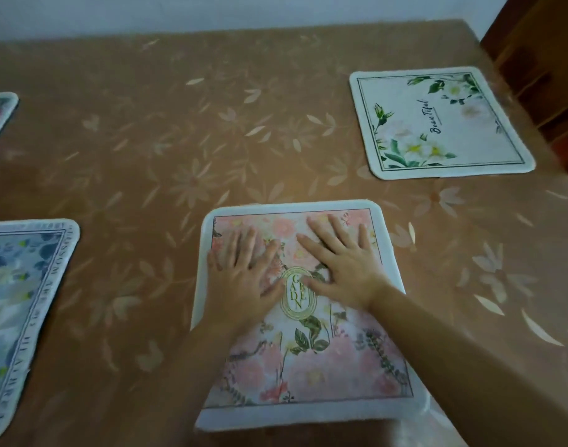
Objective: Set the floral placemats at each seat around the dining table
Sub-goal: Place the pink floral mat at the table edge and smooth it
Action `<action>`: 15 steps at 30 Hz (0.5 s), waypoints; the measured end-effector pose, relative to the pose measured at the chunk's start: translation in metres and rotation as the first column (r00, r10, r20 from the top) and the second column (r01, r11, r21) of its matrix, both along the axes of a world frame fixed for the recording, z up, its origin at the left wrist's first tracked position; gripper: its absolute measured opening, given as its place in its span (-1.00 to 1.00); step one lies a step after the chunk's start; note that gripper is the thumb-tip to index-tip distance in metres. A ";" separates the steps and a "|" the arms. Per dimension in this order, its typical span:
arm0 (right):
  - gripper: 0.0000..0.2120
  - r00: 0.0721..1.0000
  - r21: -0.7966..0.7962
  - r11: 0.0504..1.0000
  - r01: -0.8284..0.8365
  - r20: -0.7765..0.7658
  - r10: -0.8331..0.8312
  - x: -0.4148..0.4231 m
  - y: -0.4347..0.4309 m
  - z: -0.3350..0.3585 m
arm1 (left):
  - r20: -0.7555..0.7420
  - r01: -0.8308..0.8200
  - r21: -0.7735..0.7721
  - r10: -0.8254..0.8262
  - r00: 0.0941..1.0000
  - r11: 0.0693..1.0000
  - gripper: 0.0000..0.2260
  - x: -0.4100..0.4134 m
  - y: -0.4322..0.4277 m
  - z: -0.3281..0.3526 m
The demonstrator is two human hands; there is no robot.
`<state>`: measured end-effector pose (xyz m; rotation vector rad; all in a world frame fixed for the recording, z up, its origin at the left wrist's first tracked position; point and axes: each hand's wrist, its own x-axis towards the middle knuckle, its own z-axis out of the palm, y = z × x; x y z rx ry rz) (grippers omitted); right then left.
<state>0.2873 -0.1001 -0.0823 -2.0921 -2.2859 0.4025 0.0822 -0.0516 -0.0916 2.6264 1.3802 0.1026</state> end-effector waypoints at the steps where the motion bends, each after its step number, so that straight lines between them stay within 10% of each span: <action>1: -0.34 1.000 0.015 1.000 -0.002 0.000 0.002 0.004 0.012 -0.001 | -0.013 -0.010 0.004 0.010 1.000 1.000 -0.43 0.006 0.012 -0.001; 15: -0.39 0.946 0.077 0.944 0.321 0.031 -0.324 0.000 0.001 -0.004 | -0.016 -0.220 -0.011 0.220 0.975 0.975 -0.45 0.018 0.034 -0.003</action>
